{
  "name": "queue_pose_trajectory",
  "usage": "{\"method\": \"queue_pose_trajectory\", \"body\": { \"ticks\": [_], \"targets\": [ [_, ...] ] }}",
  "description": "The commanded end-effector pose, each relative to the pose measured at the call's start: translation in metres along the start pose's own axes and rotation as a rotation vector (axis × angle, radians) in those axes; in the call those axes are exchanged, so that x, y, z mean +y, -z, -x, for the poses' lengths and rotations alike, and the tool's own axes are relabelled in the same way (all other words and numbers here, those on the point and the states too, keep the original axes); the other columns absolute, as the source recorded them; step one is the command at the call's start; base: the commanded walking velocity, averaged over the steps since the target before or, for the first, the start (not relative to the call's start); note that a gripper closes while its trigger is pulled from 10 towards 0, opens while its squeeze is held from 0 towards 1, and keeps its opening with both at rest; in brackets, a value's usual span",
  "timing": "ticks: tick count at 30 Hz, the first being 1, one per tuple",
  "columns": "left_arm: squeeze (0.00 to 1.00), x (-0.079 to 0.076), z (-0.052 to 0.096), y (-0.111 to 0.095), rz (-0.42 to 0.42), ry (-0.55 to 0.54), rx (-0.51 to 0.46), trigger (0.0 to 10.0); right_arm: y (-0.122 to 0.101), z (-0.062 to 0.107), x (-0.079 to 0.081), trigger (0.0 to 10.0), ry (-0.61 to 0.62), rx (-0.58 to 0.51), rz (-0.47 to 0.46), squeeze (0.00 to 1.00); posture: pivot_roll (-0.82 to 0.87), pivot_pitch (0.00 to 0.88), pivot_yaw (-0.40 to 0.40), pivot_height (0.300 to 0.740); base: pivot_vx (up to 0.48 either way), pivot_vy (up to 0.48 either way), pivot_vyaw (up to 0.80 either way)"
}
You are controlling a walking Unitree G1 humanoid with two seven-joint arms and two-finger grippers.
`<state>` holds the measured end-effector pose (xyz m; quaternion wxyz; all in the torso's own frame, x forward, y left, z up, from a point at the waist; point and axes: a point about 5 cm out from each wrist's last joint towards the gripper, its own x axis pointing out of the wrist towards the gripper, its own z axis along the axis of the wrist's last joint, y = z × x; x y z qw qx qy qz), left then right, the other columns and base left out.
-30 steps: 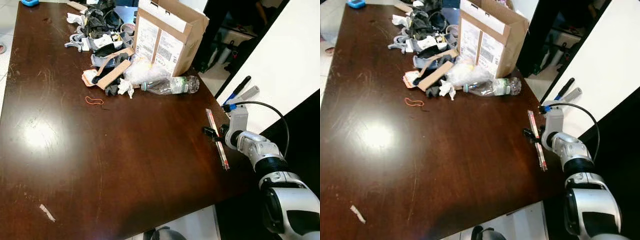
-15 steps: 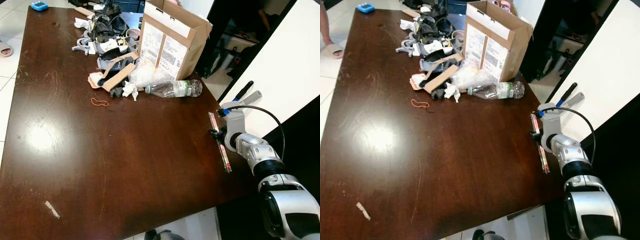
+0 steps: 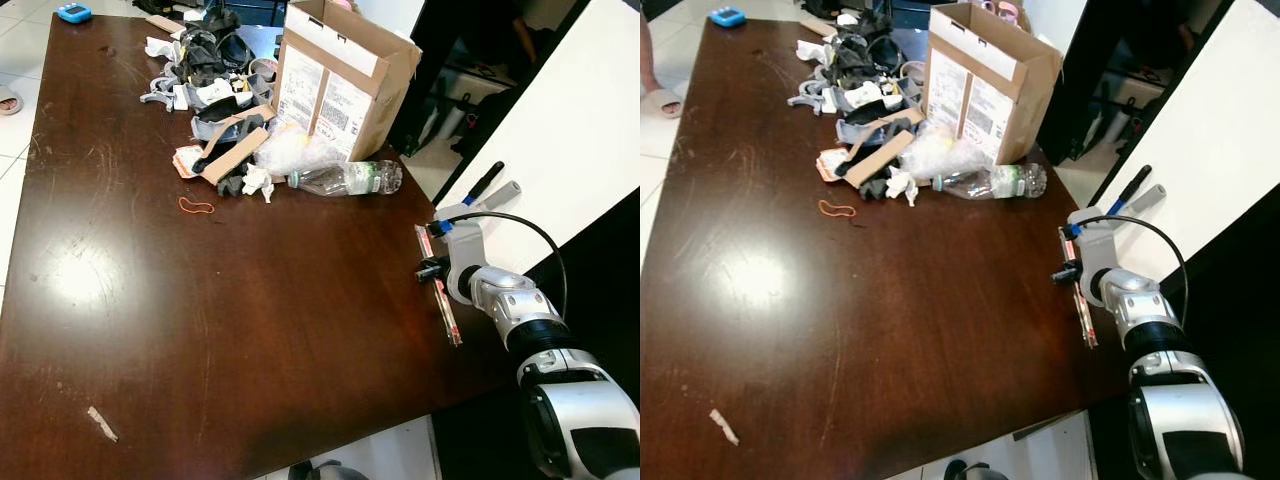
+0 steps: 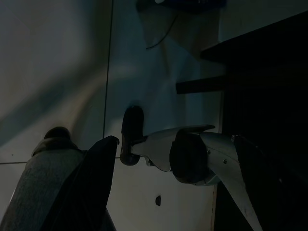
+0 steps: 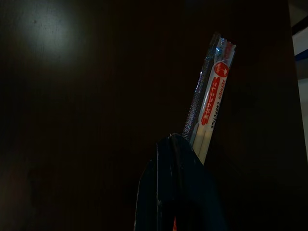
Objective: Picking trash to rubbish bin
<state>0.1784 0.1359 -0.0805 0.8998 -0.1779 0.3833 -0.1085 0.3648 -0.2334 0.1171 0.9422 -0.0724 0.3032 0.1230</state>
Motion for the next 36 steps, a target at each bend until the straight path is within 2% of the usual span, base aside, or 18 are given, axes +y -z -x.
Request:
{"method": "queue_pose_trajectory", "body": {
  "ticks": [1, 2, 3, 4, 5, 6, 8, 10, 16, 19, 24, 26, 31, 32, 33, 34, 35, 36],
  "targets": [
    [0.0, 0.005, 0.014, 0.038, 0.059, -0.034, 0.131, 10.0, 0.032, -0.003, 0.004, 0.0, -0.028, 0.118, -0.037, 0.0, 0.13, 0.185, -0.172, 0.74, 0.0, 0.0, 0.0],
    [0.0, 0.005, 0.014, 0.038, 0.059, -0.034, 0.131, 10.0, 0.032, -0.003, 0.004, 0.0, -0.028, 0.118, -0.037, 0.0, 0.13, 0.185, -0.172, 0.74, 0.0, 0.0, 0.0],
    [0.0, 0.005, 0.014, 0.038, 0.058, -0.033, 0.132, 10.0, 0.021, -0.003, 0.005, 6.1, -0.046, 0.048, -0.098, 0.0, 0.13, 0.185, -0.172, 0.74, 0.0, 0.0, 0.0],
    [0.0, 0.005, 0.014, 0.038, 0.056, -0.033, 0.133, 10.0, 0.01, -0.002, 0.006, 10.0, -0.078, -0.024, -0.171, 0.65, 0.13, 0.183, -0.173, 0.74, 0.0, 0.0, 0.0],
    [0.0, 0.005, 0.014, 0.038, 0.056, -0.033, 0.133, 10.0, 0.01, -0.002, 0.006, 10.0, -0.078, -0.024, -0.171, 0.65, 0.13, 0.183, -0.173, 0.74, 0.0, 0.0, 0.0],
    [0.0, 0.005, 0.014, 0.038, 0.054, -0.032, 0.134, 10.0, 0.002, -0.001, 0.006, 10.0, -0.101, -0.071, -0.22, 1.0, 0.13, 0.183, -0.173, 0.74, 0.0, 0.0, 0.0],
    [0.0, 0.005, 0.014, 0.038, 0.05, -0.031, 0.135, 10.0, -0.014, 0.003, 0.001, 10.0, -0.107, -0.162, -0.316, 1.0, 0.13, 0.18, -0.173, 0.74, 0.0, 0.0, 0.0],
    [0.0, 0.005, 0.013, 0.037, 0.049, -0.03, 0.135, 10.0, -0.019, 0.005, -0.002, 10.0, -0.096, -0.187, -0.339, 1.0, 0.13, 0.18, -0.173, 0.74, 0.0, 0.0, 0.0],
    [0.0, 0.003, 0.012, 0.036, 0.045, -0.022, 0.134, 10.0, -0.022, 0.007, -0.006, 10.0, -0.072, -0.225, -0.344, 1.0, 0.12, 0.172, -0.175, 0.74, 0.0, 0.0, 0.0],
    [0.0, 0.002, 0.012, 0.036, 0.044, -0.02, 0.135, 10.0, -0.027, 0.009, -0.008, 10.0, -0.082, -0.277, -0.394, 1.0, 0.13, 0.17, -0.176, 0.74, 0.0, 0.0, 0.0],
    [0.0, 0.001, 0.012, 0.037, 0.044, -0.019, 0.136, 10.0, -0.026, 0.01, -0.012, 10.0, -0.03, -0.27, -0.376, 1.0, 0.12, 0.172, -0.176, 0.74, 0.0, 0.0, 0.0],
    [0.0, 0.001, 0.011, 0.037, 0.045, -0.019, 0.136, 10.0, -0.025, 0.009, -0.014, 10.0, -0.009, -0.266, -0.399, 1.0, 0.12, 0.172, -0.176, 0.74, 0.0, 0.0, 0.0],
    [0.0, 0.001, 0.011, 0.037, 0.051, -0.018, 0.133, 10.0, -0.034, 0.013, -0.014, 10.0, -0.061, -0.344, -0.448, 1.0, 0.13, 0.174, -0.177, 0.74, 0.0, 0.0, 0.0],
    [0.0, 0.0, 0.011, 0.037, 0.052, -0.017, 0.133, 10.0, -0.034, 0.013, -0.015, 10.0, -0.057, -0.348, -0.447, 0.93, 0.12, 0.18, -0.175, 0.74, 0.0, 0.0, 0.0],
    [0.0, 0.0, 0.011, 0.037, 0.053, -0.017, 0.134, 10.0, -0.032, 0.013, -0.016, 10.0, -0.033, -0.334, -0.432, 0.74, 0.12, 0.18, -0.175, 0.74, 0.0, 0.0, 0.0],
    [0.0, 0.0, 0.011, 0.038, 0.054, -0.016, 0.134, 10.0, -0.03, 0.013, -0.017, 10.0, -0.014, -0.323, -0.419, 0.74, 0.12, 0.182, -0.174, 0.74, 0.0, 0.0, 0.0],
    [0.0, 0.0, 0.012, 0.038, 0.055, -0.015, 0.134, 10.0, -0.025, 0.012, -0.019, 10.0, 0.022, -0.287, -0.382, 0.6, 0.12, 0.183, -0.173, 0.74, 0.0, 0.0, 0.0],
    [0.0, 0.0, 0.012, 0.038, 0.056, -0.015, 0.135, 10.0, -0.021, 0.011, -0.02, 10.0, 0.046, -0.264, -0.358, 0.6, 0.12, 0.183, -0.173, 0.74, 0.0, 0.0, 0.0]
  ]
}}
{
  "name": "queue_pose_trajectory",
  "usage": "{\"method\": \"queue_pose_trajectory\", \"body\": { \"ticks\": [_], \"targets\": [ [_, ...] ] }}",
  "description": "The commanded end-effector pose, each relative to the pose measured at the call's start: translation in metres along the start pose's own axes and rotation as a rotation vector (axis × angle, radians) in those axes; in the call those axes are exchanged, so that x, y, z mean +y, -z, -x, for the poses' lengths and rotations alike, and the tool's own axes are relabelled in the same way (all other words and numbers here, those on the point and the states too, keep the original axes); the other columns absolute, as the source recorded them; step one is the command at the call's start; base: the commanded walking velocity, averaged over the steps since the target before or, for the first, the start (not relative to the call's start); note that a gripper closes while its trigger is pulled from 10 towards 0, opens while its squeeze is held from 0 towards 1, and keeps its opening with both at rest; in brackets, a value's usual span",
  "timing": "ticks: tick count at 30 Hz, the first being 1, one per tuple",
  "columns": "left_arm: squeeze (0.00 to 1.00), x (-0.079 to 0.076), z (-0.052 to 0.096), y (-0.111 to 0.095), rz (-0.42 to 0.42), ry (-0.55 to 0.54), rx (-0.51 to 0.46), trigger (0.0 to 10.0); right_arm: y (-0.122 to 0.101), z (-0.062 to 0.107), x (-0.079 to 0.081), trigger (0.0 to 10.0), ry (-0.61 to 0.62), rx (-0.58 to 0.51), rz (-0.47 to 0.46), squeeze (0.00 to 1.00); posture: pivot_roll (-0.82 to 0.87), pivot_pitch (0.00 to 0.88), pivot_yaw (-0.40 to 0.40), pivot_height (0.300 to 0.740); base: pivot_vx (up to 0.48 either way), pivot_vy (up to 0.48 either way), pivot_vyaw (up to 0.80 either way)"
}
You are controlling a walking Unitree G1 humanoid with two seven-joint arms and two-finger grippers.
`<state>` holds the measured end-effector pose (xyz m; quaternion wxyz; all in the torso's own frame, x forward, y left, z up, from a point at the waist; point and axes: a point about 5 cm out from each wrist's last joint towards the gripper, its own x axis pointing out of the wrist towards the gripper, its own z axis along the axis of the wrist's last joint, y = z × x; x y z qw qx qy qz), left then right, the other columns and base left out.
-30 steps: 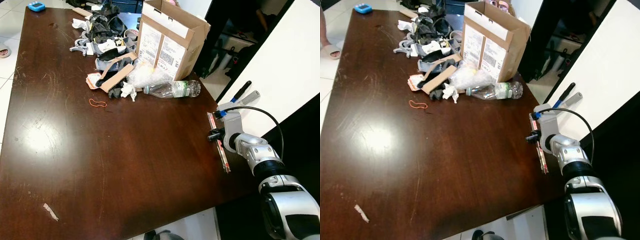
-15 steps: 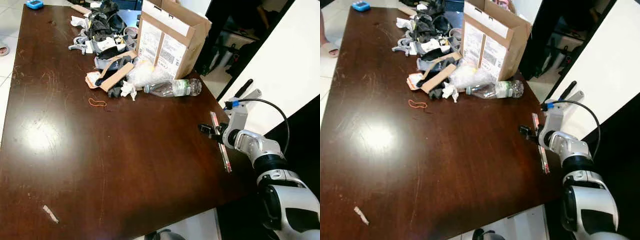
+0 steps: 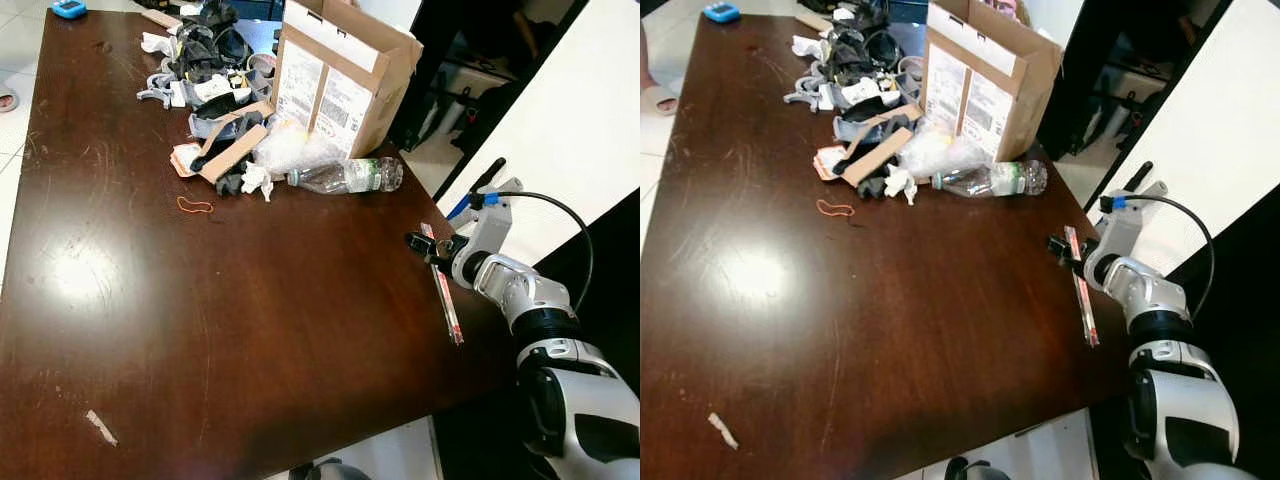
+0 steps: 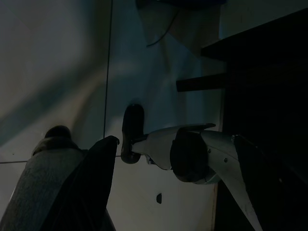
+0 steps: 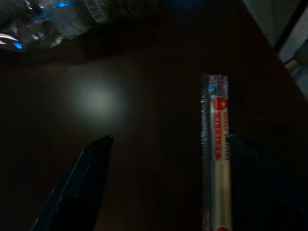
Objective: Picking trash to rubbish bin
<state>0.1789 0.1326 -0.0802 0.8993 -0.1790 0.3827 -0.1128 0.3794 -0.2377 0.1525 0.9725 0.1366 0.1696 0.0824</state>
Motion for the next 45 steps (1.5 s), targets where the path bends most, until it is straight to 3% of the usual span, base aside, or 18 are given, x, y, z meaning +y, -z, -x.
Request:
{"method": "queue_pose_trajectory", "body": {
  "ticks": [1, 2, 3, 4, 5, 9, 16, 22, 30, 34, 40, 41, 42, 43, 44, 45],
  "targets": [
    [0.0, 0.003, 0.013, 0.038, 0.057, -0.024, 0.134, 10.0, 0.009, 0.005, -0.014, 10.0, 0.072, 0.041, 0.047, 0.6, 0.12, 0.183, -0.173, 0.74, 0.0, 0.0, 0.0],
    [0.0, 0.002, 0.013, 0.038, 0.057, -0.023, 0.135, 10.0, 0.026, 0.009, -0.026, 10.0, 0.185, 0.142, 0.068, 0.25, 0.12, 0.185, -0.173, 0.74, 0.0, 0.0, 0.0],
    [0.0, 0.002, 0.013, 0.038, 0.057, -0.023, 0.135, 10.0, 0.026, 0.009, -0.026, 10.0, 0.185, 0.142, 0.068, 0.25, 0.12, 0.185, -0.173, 0.74, 0.0, 0.0, 0.0],
    [0.0, 0.002, 0.013, 0.039, 0.057, -0.023, 0.134, 10.0, 0.032, 0.011, -0.031, 10.0, 0.22, 0.176, 0.075, 0.04, 0.12, 0.187, -0.173, 0.74, 0.0, 0.0, 0.0],
    [0.0, 0.002, 0.013, 0.039, 0.057, -0.023, 0.133, 10.0, 0.036, 0.012, -0.034, 10.0, 0.239, 0.196, 0.078, 0.0, 0.12, 0.187, -0.173, 0.74, 0.0, 0.0, 0.0],
    [0.0, 0.003, 0.013, 0.038, 0.056, -0.023, 0.131, 10.0, 0.042, 0.016, -0.039, 10.0, 0.274, 0.238, 0.14, 0.0, 0.12, 0.191, -0.172, 0.74, 0.0, 0.0, 0.0],
    [0.0, 0.003, 0.013, 0.038, 0.057, -0.021, 0.131, 10.0, 0.05, 0.019, -0.044, 10.0, 0.301, 0.296, 0.135, 0.0, 0.12, 0.191, -0.173, 0.74, 0.0, 0.0, 0.0],
    [0.0, 0.001, 0.013, 0.038, 0.06, -0.018, 0.129, 10.0, 0.063, 0.019, -0.038, 10.0, 0.247, 0.37, 0.034, 0.0, 0.11, 0.195, -0.177, 0.74, 0.0, 0.0, 0.0],
    [0.0, 0.0, 0.012, 0.038, 0.063, -0.017, 0.126, 10.0, 0.068, 0.018, -0.034, 10.0, 0.215, 0.383, -0.047, 0.0, 0.11, 0.195, -0.181, 0.74, 0.0, 0.0, 0.0],
    [0.0, 0.0, 0.011, 0.037, 0.064, -0.016, 0.122, 10.0, 0.079, 0.017, -0.025, 10.0, 0.178, 0.406, -0.193, 0.0, 0.11, 0.195, -0.184, 0.74, 0.0, 0.0, 0.0],
    [0.0, 0.0, 0.011, 0.037, 0.063, -0.015, 0.123, 10.0, 0.084, 0.017, -0.025, 10.0, 0.181, 0.417, -0.173, 0.0, 0.11, 0.195, -0.181, 0.74, 0.0, 0.0, 0.0],
    [0.0, 0.0, 0.011, 0.037, 0.062, -0.015, 0.123, 10.0, 0.084, 0.017, -0.024, 4.5, 0.174, 0.416, -0.178, 0.0, 0.11, 0.195, -0.181, 0.74, 0.0, 0.0, 0.0],
    [0.0, 0.0, 0.011, 0.036, 0.061, -0.015, 0.123, 10.0, 0.084, 0.017, -0.024, 1.1, 0.171, 0.414, -0.177, 0.0, 0.11, 0.194, -0.179, 0.74, 0.0, 0.0, 0.0],
    [0.0, 0.0, 0.011, 0.036, 0.061, -0.015, 0.123, 10.0, 0.084, 0.017, -0.024, 1.1, 0.171, 0.414, -0.177, 0.0, 0.11, 0.194, -0.179, 0.74, 0.0, 0.0, 0.0],
    [0.0, 0.0, 0.011, 0.036, 0.059, -0.014, 0.123, 10.0, 0.084, 0.017, -0.024, 0.0, 0.169, 0.413, -0.175, 0.0, 0.11, 0.194, -0.179, 0.74, 0.0, 0.0, 0.0],
    [0.0, 0.0, 0.011, 0.036, 0.059, -0.014, 0.123, 10.0, 0.084, 0.017, -0.024, 0.0, 0.169, 0.413, -0.175, 0.0, 0.11, 0.194, -0.179, 0.74, 0.0, 0.0, 0.0]
  ]
}}
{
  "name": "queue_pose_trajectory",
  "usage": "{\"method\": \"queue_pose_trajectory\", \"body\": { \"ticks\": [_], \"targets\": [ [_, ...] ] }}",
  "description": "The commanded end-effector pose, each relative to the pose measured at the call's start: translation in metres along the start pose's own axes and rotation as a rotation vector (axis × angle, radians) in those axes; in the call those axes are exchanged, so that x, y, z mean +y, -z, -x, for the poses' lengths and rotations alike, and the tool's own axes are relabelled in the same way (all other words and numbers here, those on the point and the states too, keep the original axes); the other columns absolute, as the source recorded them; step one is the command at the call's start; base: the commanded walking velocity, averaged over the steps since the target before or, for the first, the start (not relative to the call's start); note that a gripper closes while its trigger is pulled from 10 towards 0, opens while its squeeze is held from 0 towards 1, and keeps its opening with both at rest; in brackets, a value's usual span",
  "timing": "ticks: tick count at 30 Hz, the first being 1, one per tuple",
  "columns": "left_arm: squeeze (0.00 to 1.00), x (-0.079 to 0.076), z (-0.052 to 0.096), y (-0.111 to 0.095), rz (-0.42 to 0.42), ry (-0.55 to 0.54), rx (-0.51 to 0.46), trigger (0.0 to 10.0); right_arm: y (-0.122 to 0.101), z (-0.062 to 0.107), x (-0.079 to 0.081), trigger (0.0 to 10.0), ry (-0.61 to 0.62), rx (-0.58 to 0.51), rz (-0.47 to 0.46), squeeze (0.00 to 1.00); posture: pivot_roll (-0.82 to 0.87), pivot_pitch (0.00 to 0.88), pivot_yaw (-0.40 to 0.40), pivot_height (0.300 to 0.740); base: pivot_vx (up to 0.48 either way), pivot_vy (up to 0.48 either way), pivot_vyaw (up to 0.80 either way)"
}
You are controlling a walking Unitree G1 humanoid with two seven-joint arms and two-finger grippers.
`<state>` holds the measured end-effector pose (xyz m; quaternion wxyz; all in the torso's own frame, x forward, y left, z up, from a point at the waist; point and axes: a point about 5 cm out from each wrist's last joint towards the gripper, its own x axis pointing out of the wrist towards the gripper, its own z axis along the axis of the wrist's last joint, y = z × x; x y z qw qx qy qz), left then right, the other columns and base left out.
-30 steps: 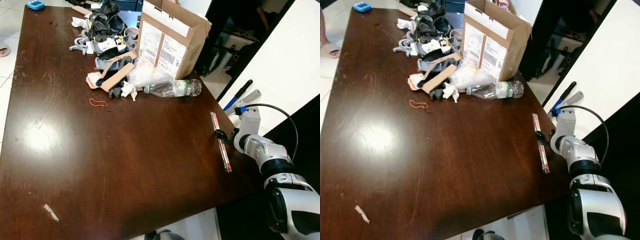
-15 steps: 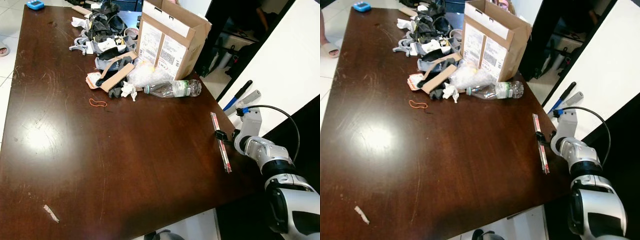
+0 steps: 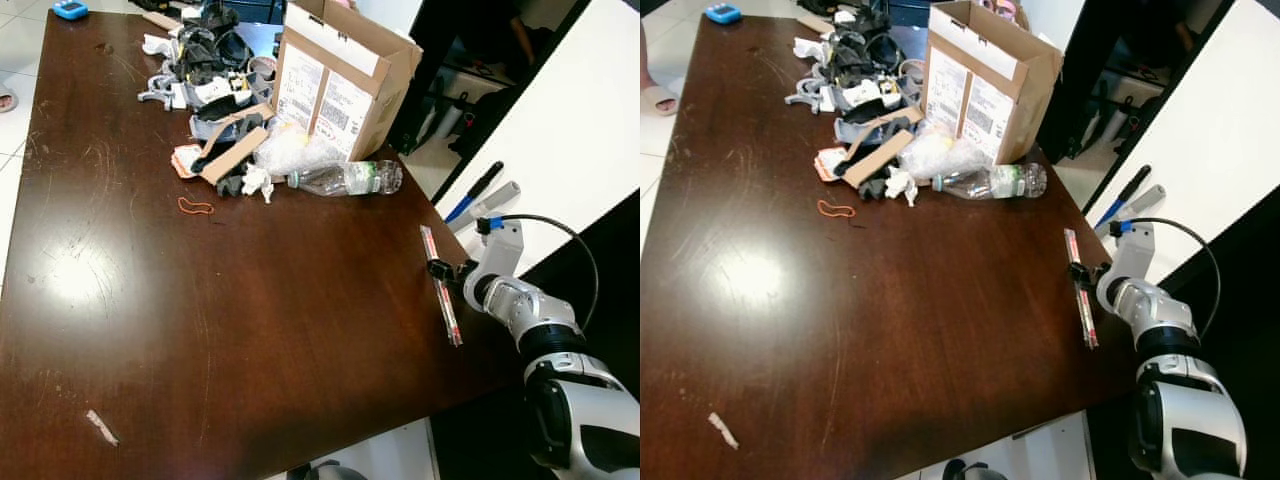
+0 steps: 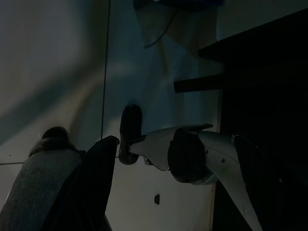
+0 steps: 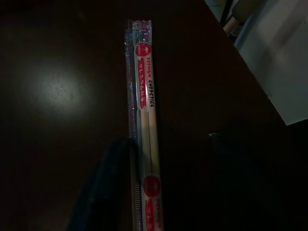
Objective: Picking trash to rubbish bin
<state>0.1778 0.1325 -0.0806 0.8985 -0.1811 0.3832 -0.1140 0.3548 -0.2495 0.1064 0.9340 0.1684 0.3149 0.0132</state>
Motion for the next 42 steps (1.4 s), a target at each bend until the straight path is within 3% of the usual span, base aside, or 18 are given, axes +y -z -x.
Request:
{"method": "queue_pose_trajectory", "body": {
  "ticks": [1, 11, 19, 22, 24, 25, 26, 27, 28, 29, 30, 34, 40, 42],
  "targets": [
    [0.0, 0.0, 0.011, 0.035, 0.055, -0.018, 0.121, 10.0, 0.036, -0.004, -0.007, 0.0, 0.013, 0.142, -0.035, 0.0, 0.11, 0.194, -0.179, 0.74, 0.0, 0.0, 0.0],
    [0.0, 0.001, 0.011, 0.034, 0.051, -0.017, 0.121, 10.0, 0.038, -0.005, -0.005, 0.0, 0.008, 0.151, 0.028, 0.0, 0.11, 0.186, -0.182, 0.74, 0.0, 0.0, 0.0],
    [0.0, 0.0, 0.01, 0.034, 0.052, -0.016, 0.122, 10.0, 0.045, -0.007, 0.0, 0.0, -0.012, 0.182, 0.155, 0.0, 0.11, 0.18, -0.185, 0.74, 0.0, 0.0, 0.0],
    [0.0, 0.0, 0.01, 0.034, 0.053, -0.016, 0.122, 10.0, 0.039, -0.008, 0.007, 0.0, -0.063, 0.139, 0.125, 0.0, 0.11, 0.18, -0.185, 0.74, 0.0, 0.0, 0.0],
    [0.0, 0.0, 0.01, 0.034, 0.054, -0.017, 0.122, 10.0, 0.026, -0.007, 0.017, 0.0, -0.157, 0.05, 0.067, 0.0, 0.11, 0.182, -0.182, 0.74, 0.0, 0.0, 0.0],
    [0.0, 0.0, 0.01, 0.035, 0.055, -0.018, 0.122, 10.0, 0.018, -0.006, 0.023, 1.3, -0.221, -0.001, 0.039, 0.0, 0.11, 0.182, -0.182, 0.74, 0.0, 0.0, 0.0],
    [0.0, 0.0, 0.01, 0.035, 0.055, -0.018, 0.122, 10.0, 0.018, -0.006, 0.023, 1.3, -0.221, -0.001, 0.039, 0.0, 0.11, 0.182, -0.182, 0.74, 0.0, 0.0, 0.0],
    [0.0, 0.0, 0.01, 0.035, 0.055, -0.019, 0.122, 10.0, 0.009, -0.003, 0.029, 2.6, -0.296, -0.061, 0.011, 0.0, 0.11, 0.182, -0.179, 0.74, 0.0, 0.0, 0.0],
    [0.0, 0.001, 0.011, 0.035, 0.055, -0.019, 0.123, 10.0, -0.001, 0.001, 0.036, 4.9, -0.386, -0.133, -0.021, 0.0, 0.11, 0.182, -0.179, 0.74, 0.0, 0.0, 0.0],
    [0.0, 0.001, 0.011, 0.035, 0.055, -0.02, 0.123, 10.0, -0.008, 0.005, 0.04, 4.9, -0.442, -0.179, -0.04, 0.0, 0.11, 0.183, -0.178, 0.74, 0.0, 0.0, 0.0],
    [0.0, 0.001, 0.011, 0.035, 0.057, -0.021, 0.122, 10.0, -0.015, 0.01, 0.045, 10.0, -0.521, -0.234, -0.06, 0.0, 0.11, 0.183, -0.178, 0.74, 0.0, 0.0, 0.0],
    [0.0, 0.003, 0.011, 0.033, 0.069, -0.033, 0.113, 10.0, -0.027, 0.025, 0.054, 10.0, -0.671, -0.327, -0.069, 0.0, 0.12, 0.181, -0.174, 0.74, 0.0, 0.0, 0.0],
    [0.0, 0.006, 0.011, 0.03, 0.081, -0.047, 0.102, 10.0, -0.032, 0.033, 0.058, 10.0, -0.742, -0.37, -0.067, 0.0, 0.12, 0.181, -0.174, 0.74, 0.0, 0.0, 0.0],
    [0.0, 0.012, 0.012, 0.027, 0.082, -0.075, 0.098, 10.0, -0.036, 0.042, 0.063, 10.0, -0.833, -0.425, -0.061, 0.0, 0.12, 0.176, -0.163, 0.74, 0.0, 0.0, 0.0]
  ]
}}
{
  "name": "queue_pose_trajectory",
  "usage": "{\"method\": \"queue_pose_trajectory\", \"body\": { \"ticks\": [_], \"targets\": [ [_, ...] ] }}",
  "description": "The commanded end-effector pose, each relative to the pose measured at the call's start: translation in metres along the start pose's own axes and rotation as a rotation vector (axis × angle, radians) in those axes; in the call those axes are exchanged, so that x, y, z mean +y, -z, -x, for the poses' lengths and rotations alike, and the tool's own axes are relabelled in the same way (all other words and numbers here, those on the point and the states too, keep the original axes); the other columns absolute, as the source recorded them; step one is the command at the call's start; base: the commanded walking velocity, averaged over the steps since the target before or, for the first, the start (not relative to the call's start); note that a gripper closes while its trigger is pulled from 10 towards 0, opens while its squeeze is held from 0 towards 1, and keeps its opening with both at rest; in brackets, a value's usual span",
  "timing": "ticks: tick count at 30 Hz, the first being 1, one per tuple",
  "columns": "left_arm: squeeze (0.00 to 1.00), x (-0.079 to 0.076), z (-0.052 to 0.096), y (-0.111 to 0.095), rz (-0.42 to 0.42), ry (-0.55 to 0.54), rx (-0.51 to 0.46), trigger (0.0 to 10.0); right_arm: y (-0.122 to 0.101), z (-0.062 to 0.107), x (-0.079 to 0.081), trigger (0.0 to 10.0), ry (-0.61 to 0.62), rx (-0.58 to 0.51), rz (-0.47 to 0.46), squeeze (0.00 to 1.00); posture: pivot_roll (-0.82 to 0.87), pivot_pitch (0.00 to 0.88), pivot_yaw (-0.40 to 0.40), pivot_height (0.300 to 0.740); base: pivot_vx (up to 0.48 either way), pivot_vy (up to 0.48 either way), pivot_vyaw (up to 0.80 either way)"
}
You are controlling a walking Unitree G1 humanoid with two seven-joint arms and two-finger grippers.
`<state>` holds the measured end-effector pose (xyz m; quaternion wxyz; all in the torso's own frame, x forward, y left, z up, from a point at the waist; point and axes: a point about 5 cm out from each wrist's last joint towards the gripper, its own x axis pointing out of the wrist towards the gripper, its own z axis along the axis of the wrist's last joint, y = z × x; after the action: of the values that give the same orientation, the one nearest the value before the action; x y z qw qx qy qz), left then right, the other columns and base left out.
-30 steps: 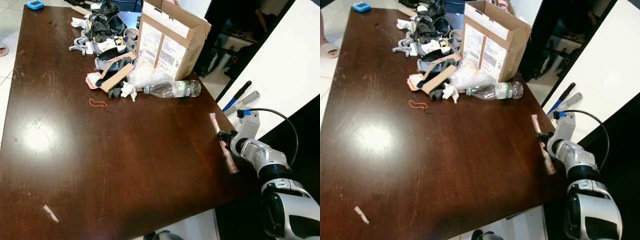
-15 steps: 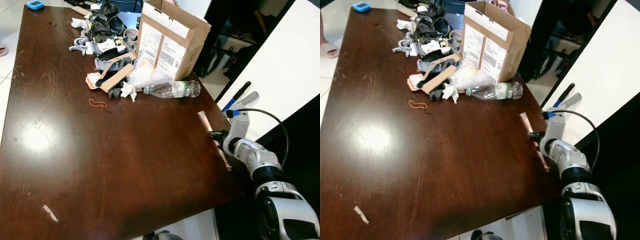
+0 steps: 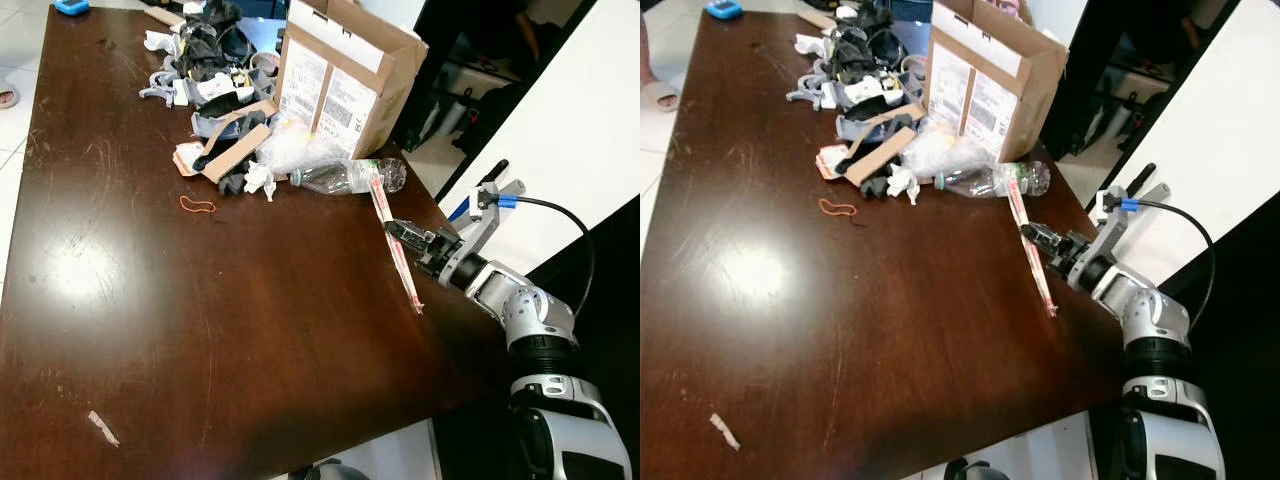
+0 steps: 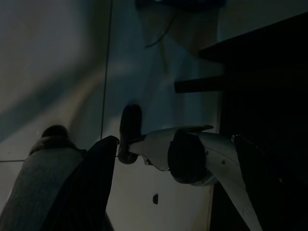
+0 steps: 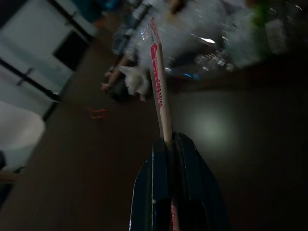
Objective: Picking trash to rubbish bin
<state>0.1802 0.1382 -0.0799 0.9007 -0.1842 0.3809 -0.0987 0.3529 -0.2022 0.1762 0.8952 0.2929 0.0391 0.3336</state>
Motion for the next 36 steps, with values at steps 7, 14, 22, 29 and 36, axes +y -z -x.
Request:
{"method": "queue_pose_trajectory", "body": {
  "ticks": [7, 14, 22, 29, 36],
  "targets": [
    [0.0, 0.01, 0.012, 0.029, 0.046, -0.061, 0.126, 10.0, 0.004, 0.008, 0.015, 10.0, -0.132, -0.018, -0.005, 0.0, 0.11, 0.176, -0.161, 0.74, -0.179, 0.0, 0.0],
    [0.0, 0.01, 0.013, 0.032, 0.047, -0.065, 0.139, 10.0, 0.016, 0.007, 0.017, 10.0, -0.126, 0.051, 0.018, 0.0, 0.11, 0.181, -0.165, 0.74, -0.359, 0.0, 0.0],
    [0.0, 0.009, 0.013, 0.036, 0.05, -0.064, 0.147, 10.0, 0.018, 0.008, 0.02, 10.0, -0.145, 0.073, 0.033, 0.0, 0.11, 0.182, -0.167, 0.74, -0.375, 0.0, 0.0],
    [0.0, 0.008, 0.013, 0.036, 0.049, -0.059, 0.149, 10.0, 0.021, 0.007, 0.018, 10.0, -0.115, 0.092, 0.068, 0.0, 0.11, 0.178, -0.17, 0.74, -0.376, 0.0, 0.0],
    [0.0, 0.007, 0.012, 0.035, 0.044, -0.053, 0.151, 10.0, 0.028, 0.006, 0.016, 10.0, -0.099, 0.132, 0.103, 0.0, 0.11, 0.17, -0.17, 0.74, -0.374, 0.0, 0.0]
  ]
}}
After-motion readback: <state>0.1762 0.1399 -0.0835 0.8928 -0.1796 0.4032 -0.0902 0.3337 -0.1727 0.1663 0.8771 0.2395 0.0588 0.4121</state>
